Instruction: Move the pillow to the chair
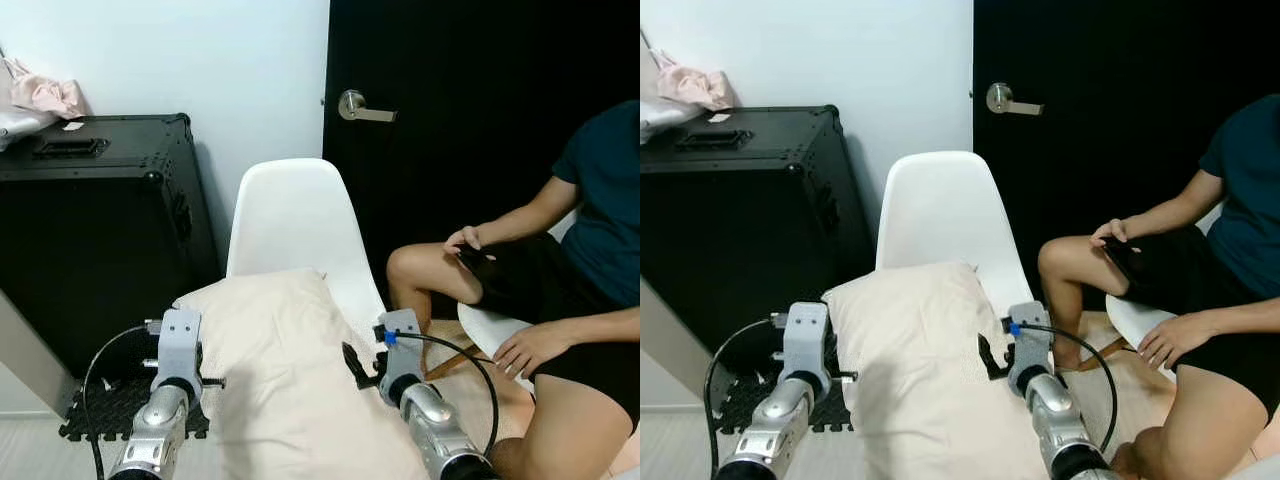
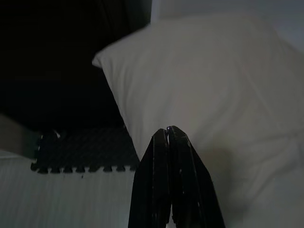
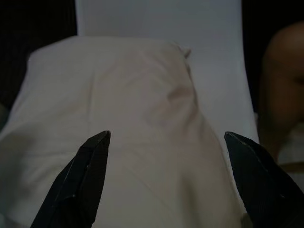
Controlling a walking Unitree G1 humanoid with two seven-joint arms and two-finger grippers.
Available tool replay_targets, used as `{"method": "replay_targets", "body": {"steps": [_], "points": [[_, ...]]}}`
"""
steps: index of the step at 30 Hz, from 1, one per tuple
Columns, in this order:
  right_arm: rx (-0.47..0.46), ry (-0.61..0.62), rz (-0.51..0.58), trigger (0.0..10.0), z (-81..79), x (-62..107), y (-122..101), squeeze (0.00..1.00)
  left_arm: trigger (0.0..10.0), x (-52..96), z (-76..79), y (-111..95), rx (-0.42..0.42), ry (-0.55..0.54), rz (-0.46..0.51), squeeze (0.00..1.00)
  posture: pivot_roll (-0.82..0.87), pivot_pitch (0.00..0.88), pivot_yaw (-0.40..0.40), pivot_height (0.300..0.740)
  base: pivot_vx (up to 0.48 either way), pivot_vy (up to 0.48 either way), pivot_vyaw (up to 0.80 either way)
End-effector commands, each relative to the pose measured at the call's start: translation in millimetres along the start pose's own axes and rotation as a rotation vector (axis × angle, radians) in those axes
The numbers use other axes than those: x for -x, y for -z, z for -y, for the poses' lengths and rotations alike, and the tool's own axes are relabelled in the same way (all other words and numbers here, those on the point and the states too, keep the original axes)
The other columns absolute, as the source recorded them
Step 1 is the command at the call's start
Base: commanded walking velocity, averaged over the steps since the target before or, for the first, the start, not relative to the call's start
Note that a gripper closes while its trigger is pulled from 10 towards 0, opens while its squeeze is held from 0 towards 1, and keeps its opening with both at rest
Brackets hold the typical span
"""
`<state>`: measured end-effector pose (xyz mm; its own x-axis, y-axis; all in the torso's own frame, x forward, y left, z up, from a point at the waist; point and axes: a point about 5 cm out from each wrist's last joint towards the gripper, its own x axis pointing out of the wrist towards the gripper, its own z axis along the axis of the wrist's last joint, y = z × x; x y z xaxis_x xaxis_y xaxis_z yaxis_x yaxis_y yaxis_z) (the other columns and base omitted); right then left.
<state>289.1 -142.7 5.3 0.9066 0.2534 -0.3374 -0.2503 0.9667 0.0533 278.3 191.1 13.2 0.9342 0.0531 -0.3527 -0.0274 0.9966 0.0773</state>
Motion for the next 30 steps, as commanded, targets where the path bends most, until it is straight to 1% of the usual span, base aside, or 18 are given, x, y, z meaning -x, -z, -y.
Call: {"method": "replay_targets", "body": {"steps": [1,3,6,20,23,30], "points": [[0.011,-0.002,-0.006,10.0,-2.6,0.5,3,0.00,10.0,2.3,-3.6,6,-0.056,-0.002,-0.012,0.00,0.01,0.035,-0.027,0.740,0.000,0.000,0.00],[0.003,-0.008,0.006,10.0,-4.1,0.4,2,0.00,10.0,2.3,-3.9,3,-0.063,-0.015,0.012,0.00,0.01,0.037,-0.026,0.740,0.000,0.000,0.00],[-0.007,-0.013,0.005,10.0,-5.0,0.1,2,0.00,10.0,1.6,-2.3,0,-0.064,-0.004,0.024,0.00,0.01,0.037,-0.026,0.740,0.000,0.000,0.00],[-0.018,0.001,0.000,10.0,-3.3,0.7,3,0.00,10.0,-2.4,5.8,-6,-0.069,0.014,0.047,0.00,0.00,0.039,-0.024,0.740,0.000,0.000,0.00],[-0.017,0.005,-0.002,10.0,-2.3,1.6,4,0.00,10.0,-2.3,7.7,-6,-0.074,0.024,0.047,0.00,-0.01,0.040,-0.024,0.740,0.000,0.000,-0.80],[-0.012,0.005,-0.002,10.0,-1.4,2.7,5,0.00,10.0,-1.8,6.2,-5,-0.081,0.022,0.047,0.00,-0.01,0.042,-0.023,0.740,0.000,0.000,-0.80]]}}
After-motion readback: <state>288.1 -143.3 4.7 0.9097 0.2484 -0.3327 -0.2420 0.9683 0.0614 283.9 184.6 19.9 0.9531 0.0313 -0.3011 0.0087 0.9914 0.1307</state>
